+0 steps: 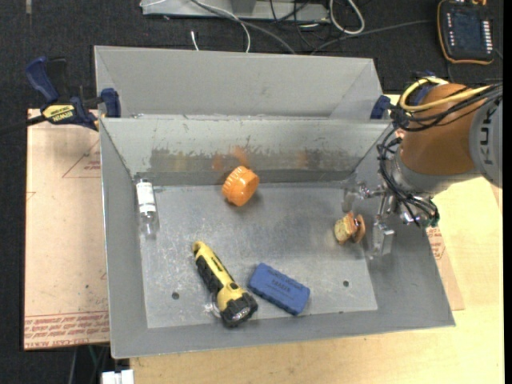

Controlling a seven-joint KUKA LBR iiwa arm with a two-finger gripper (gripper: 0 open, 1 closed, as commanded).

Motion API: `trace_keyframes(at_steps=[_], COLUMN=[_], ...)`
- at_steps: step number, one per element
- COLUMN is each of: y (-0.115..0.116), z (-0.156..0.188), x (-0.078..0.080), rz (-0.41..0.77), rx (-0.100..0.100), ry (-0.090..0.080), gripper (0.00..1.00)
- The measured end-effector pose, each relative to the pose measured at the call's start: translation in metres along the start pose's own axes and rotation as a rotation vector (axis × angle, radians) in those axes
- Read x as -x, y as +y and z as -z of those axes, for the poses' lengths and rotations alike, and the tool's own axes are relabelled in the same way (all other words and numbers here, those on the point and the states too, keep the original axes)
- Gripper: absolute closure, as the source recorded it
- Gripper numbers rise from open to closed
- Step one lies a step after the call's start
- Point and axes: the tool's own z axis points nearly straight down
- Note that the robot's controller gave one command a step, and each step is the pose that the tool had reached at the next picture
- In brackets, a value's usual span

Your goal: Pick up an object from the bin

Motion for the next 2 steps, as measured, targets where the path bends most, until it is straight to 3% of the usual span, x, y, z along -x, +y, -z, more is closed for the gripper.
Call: trace_keyframes(at_steps=[1,2], y=[-0.001,0.001], z=[-0.029,-0.029], x=[0.007,-0.003], rz=[0.269,-0.079], rx=[0.003,-0.001], ry=[-0.014,-0.006], gripper=[0.0,1.0])
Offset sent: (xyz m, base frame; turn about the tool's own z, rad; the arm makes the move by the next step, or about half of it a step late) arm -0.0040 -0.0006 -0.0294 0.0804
